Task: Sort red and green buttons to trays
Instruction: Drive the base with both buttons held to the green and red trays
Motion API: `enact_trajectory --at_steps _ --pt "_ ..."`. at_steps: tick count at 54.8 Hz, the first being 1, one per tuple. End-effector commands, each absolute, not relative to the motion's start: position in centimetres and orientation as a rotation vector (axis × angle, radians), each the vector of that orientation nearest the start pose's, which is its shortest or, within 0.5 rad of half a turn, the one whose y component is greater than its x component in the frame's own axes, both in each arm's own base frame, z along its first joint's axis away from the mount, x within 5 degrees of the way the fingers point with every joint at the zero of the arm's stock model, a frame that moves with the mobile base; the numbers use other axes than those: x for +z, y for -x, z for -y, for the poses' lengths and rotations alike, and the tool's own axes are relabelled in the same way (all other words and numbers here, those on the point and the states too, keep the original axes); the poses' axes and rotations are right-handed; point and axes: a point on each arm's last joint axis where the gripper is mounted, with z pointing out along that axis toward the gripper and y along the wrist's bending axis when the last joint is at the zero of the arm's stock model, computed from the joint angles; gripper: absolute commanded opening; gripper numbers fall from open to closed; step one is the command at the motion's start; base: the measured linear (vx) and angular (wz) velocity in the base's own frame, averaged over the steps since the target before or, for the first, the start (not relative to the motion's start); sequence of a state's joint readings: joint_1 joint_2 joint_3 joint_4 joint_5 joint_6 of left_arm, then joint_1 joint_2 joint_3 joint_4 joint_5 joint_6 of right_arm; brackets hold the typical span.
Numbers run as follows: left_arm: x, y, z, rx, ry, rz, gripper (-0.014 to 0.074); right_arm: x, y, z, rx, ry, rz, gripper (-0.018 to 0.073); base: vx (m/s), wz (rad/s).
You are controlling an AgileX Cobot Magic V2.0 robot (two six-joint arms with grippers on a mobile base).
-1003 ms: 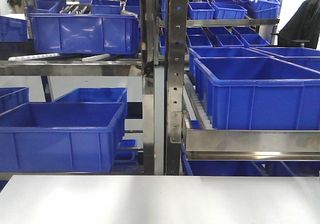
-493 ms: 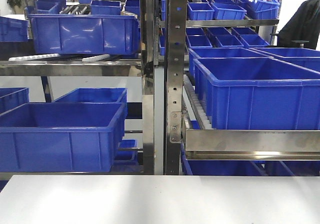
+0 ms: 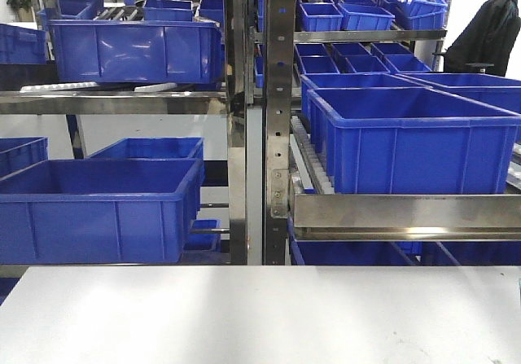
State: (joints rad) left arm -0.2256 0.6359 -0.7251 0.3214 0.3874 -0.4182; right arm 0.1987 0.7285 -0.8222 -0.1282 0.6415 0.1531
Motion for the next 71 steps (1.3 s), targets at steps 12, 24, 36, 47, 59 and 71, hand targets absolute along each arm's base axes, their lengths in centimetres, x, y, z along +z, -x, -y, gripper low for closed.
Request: enact_trajectory --at_steps 12,24,36,47,59,71 --pt "38.93 -12.42 2.06 -0.181 -0.031 -1.646 -0.0003 38.3 -13.88 -2.09 0.086 0.106 -1.914 -0.0009 -0.23 0.01" --pt "38.93 -12.42 2.06 -0.181 -0.031 -1.646 -0.0003 38.3 -13.88 -2.09 0.086 0.106 -1.914 -0.0009 -0.26 0.03" --pt "38.93 -12.42 2.06 -0.181 -0.031 -1.646 -0.0003 38.3 -13.88 -2.09 0.086 0.106 -1.914 -0.0009 -0.23 0.15" --pt "38.93 -12.42 2.06 -0.181 -0.031 -1.646 -0.0003 38.3 -13.88 -2.09 0.086 0.106 -1.914 -0.0009 -0.21 0.26" --pt "38.93 -12.42 2.06 -0.181 -0.031 -1.646 -0.0003 38.3 -13.88 -2.09 0.086 0.106 -1.914 -0.0009 -0.17 0.32" --pt "38.91 -12.45 2.06 -0.181 -0.031 -1.647 -0.0003 38.3 -13.88 -2.09 0.086 0.106 -1.914 -0.0009 -0.12 0.44"
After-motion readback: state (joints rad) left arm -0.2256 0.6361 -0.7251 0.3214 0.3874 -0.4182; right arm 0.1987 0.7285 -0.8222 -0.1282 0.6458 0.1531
